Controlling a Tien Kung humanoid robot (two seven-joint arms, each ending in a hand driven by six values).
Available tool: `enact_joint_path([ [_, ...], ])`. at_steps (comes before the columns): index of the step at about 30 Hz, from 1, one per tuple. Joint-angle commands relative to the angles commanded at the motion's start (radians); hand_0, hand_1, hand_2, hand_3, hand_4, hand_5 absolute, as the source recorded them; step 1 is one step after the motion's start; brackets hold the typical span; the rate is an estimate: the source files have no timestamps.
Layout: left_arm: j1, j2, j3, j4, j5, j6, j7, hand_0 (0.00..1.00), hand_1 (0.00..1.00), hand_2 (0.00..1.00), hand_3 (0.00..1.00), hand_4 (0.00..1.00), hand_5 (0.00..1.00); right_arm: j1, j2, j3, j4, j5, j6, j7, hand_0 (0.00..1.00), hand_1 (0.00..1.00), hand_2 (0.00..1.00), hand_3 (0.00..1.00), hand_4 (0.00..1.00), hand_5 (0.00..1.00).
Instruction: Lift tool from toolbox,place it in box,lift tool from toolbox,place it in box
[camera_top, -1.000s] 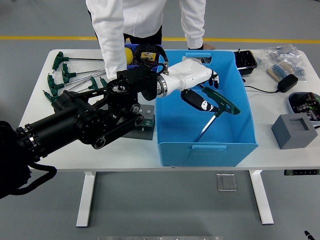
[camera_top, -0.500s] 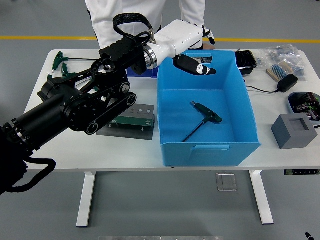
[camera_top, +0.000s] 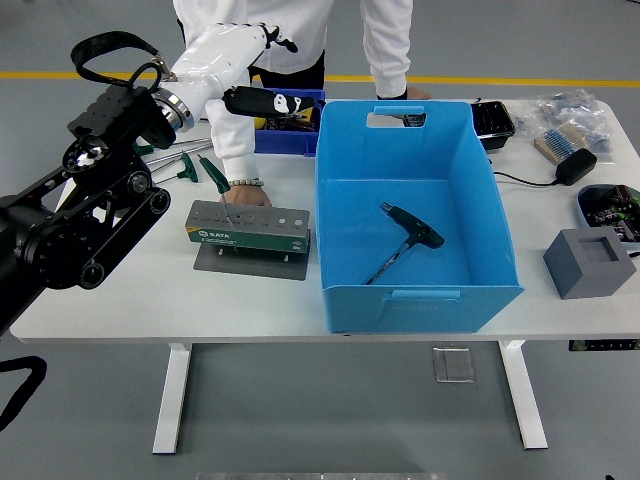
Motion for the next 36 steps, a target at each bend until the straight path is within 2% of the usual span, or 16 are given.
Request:
enact_joint_path([
  [2, 0.056, 0.000, -0.070, -0.031, -0.007, 0.021, 0.027, 0.662, 0.696, 0.745, 0.710, 0.946, 0.705, -0.001, 0.003, 0.000, 0.000, 0.001, 0.000, -0.001, 0.616, 0.553, 0.684, 0.764, 0.993, 0.935],
  [3, 0.092, -0.001, -0.110, -0.051, -0.015, 0.038, 0.049, 0.603, 0.655, 0.710, 0.692, 0.931, 0.695, -0.002, 0.004, 0.001, 0.000, 0.000, 0.000, -0.001, 0.616, 0.552, 0.684, 0.764, 0.990, 0.937],
  [5, 0.151, -0.004, -0.170, -0.079, -0.031, 0.064, 0.085, 0.603, 0.655, 0.710, 0.692, 0.931, 0.695, -0.004, 0.006, 0.001, 0.000, 0.000, 0.000, -0.002, 0.616, 0.552, 0.684, 0.764, 0.990, 0.937],
  [7, 0.228, -0.011, -0.233, -0.123, -0.093, 0.106, 0.152, 0.603, 0.655, 0.710, 0.692, 0.931, 0.695, -0.006, 0.008, 0.000, 0.000, 0.004, 0.000, -0.001, 0.616, 0.552, 0.684, 0.764, 0.990, 0.937],
  [8, 0.251, -0.015, -0.250, -0.134, -0.117, 0.121, 0.174, 0.603, 0.655, 0.710, 0.692, 0.931, 0.695, -0.007, 0.009, 0.001, 0.000, 0.005, 0.000, -0.001, 0.616, 0.552, 0.684, 0.764, 0.990, 0.937],
  [9, 0.275, -0.019, -0.263, -0.143, -0.147, 0.138, 0.200, 0.371, 0.539, 0.625, 0.693, 0.911, 0.719, -0.007, 0.010, 0.002, 0.000, 0.006, 0.000, -0.001, 0.615, 0.555, 0.684, 0.764, 0.987, 0.936],
  [12, 0.354, -0.040, -0.304, -0.168, -0.262, 0.208, 0.283, 0.371, 0.539, 0.625, 0.693, 0.911, 0.719, -0.008, 0.013, 0.001, 0.000, 0.014, -0.001, 0.001, 0.615, 0.555, 0.684, 0.764, 0.987, 0.936],
  [14, 0.384, -0.051, -0.315, -0.168, -0.346, 0.239, 0.313, 0.371, 0.539, 0.625, 0.693, 0.911, 0.719, -0.008, 0.013, -0.001, 0.000, 0.018, -0.001, 0.001, 0.615, 0.555, 0.684, 0.764, 0.987, 0.936],
  [15, 0.400, -0.059, -0.319, -0.162, -0.385, 0.260, 0.327, 0.318, 0.513, 0.611, 0.708, 0.874, 0.774, -0.007, 0.013, -0.003, 0.000, 0.020, -0.001, 0.001, 0.615, 0.555, 0.686, 0.763, 0.986, 0.938],
  [16, 0.412, -0.065, -0.320, -0.155, -0.430, 0.278, 0.337, 0.318, 0.513, 0.611, 0.708, 0.874, 0.774, -0.006, 0.014, -0.004, 0.000, 0.021, -0.001, 0.001, 0.615, 0.555, 0.686, 0.763, 0.986, 0.938],
  [20, 0.439, -0.083, -0.315, -0.134, -0.599, 0.312, 0.340, 0.318, 0.513, 0.611, 0.708, 0.874, 0.774, -0.006, 0.014, -0.008, 0.000, 0.023, 0.000, 0.001, 0.615, 0.555, 0.686, 0.763, 0.986, 0.938],
  [21, 0.441, -0.086, -0.310, -0.130, -0.638, 0.315, 0.336, 0.307, 0.510, 0.632, 0.783, 0.819, 0.882, -0.006, 0.015, -0.008, 0.000, 0.024, 0.000, 0.001, 0.615, 0.555, 0.686, 0.763, 0.984, 0.939],
  [26, 0.443, -0.104, -0.268, -0.100, -0.850, 0.335, 0.296, 0.307, 0.510, 0.632, 0.783, 0.819, 0.882, -0.006, 0.015, -0.006, 0.000, 0.020, 0.001, 0.000, 0.615, 0.555, 0.686, 0.763, 0.984, 0.939],
  [27, 0.440, -0.105, -0.251, -0.090, -0.889, 0.346, 0.278, 0.295, 0.514, 0.638, 0.815, 0.820, 0.972, -0.005, 0.014, -0.005, 0.000, 0.019, 0.001, 0.000, 0.614, 0.555, 0.686, 0.763, 0.982, 0.939],
  [31, 0.429, -0.111, -0.211, -0.057, -1.064, 0.371, 0.241, 0.295, 0.514, 0.638, 0.815, 0.820, 0.972, -0.003, 0.014, -0.003, 0.000, 0.014, 0.002, -0.002, 0.614, 0.555, 0.686, 0.763, 0.982, 0.939],
  [36, 0.418, -0.119, -0.193, -0.024, -1.272, 0.389, 0.219, 0.286, 0.504, 0.632, 0.836, 0.819, 0.998, -0.001, 0.013, -0.005, 0.000, 0.014, 0.002, -0.002, 0.614, 0.555, 0.686, 0.762, 0.980, 0.939],
])
